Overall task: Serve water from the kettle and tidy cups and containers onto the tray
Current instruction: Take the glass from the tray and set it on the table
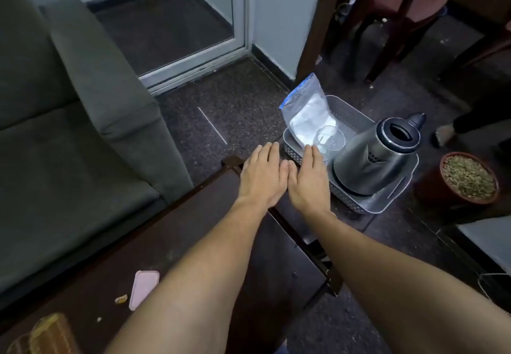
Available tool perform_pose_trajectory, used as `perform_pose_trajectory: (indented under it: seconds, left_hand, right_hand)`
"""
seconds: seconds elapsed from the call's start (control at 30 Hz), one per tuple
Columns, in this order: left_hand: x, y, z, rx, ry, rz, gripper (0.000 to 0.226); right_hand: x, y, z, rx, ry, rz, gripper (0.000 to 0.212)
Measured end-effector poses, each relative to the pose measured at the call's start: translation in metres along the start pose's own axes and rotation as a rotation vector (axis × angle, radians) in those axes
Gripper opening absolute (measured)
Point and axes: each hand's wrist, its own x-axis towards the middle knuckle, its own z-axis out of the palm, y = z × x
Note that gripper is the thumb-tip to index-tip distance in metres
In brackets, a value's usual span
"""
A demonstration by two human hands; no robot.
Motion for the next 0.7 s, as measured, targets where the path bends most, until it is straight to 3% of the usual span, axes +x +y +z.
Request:
perform_pose_trajectory:
  seconds: [0.33, 0.53, 0.7]
  left_hand:
    - [0.056, 0.025, 0.044, -0.266, -0.029, 0.072, 0.050]
    - [0.090, 0.045, 0.064, -0.408, -0.024, -0.028, 0.044]
    - [0.111, 0.049, 0.076, -0.503, -0.043, -0.113, 0.047]
  right_hand:
    - [0.043, 0.044, 0.011, 0.186, 0.065, 0.263, 0.064]
    - [0.058, 0.059, 0.018, 0.191, 0.136, 0.373, 0.061]
    - [0.068, 0.063, 0.024, 0.169, 0.098, 0.394, 0.074]
